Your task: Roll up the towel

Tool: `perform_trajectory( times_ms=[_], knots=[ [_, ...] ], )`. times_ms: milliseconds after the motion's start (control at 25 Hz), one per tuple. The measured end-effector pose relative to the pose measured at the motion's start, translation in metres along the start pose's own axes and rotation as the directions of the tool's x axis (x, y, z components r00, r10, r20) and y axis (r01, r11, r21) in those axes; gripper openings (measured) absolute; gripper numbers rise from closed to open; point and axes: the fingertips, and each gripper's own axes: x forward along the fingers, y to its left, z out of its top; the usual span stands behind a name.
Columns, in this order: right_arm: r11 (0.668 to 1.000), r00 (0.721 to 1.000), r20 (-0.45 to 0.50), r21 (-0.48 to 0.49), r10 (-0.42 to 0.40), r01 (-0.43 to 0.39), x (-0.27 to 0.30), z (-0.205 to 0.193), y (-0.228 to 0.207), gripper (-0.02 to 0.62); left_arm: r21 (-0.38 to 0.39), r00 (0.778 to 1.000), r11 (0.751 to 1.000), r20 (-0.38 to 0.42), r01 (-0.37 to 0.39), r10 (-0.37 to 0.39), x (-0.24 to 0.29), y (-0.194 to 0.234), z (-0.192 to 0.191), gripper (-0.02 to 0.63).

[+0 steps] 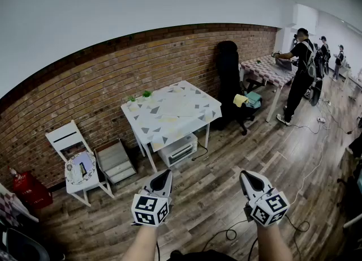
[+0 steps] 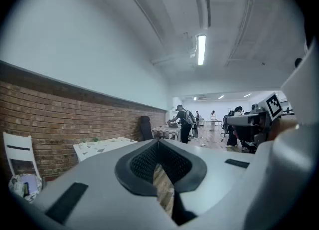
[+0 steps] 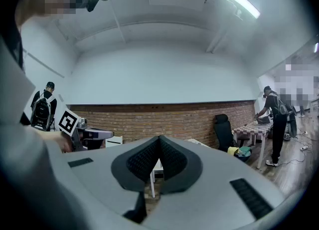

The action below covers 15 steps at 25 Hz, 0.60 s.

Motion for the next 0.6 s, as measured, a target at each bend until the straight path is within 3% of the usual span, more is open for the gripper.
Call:
perform_trajectory(
  times_ms=[600],
  knots=[
    [1.000, 1.000, -0.010, 0.018, 0.014, -0.014, -0.006, -0.008, -0.008, 0.012, 0.003, 0.999, 1.000, -0.033, -0.019, 0.019, 0.004, -0.007, -0.010, 0.020]
  ],
)
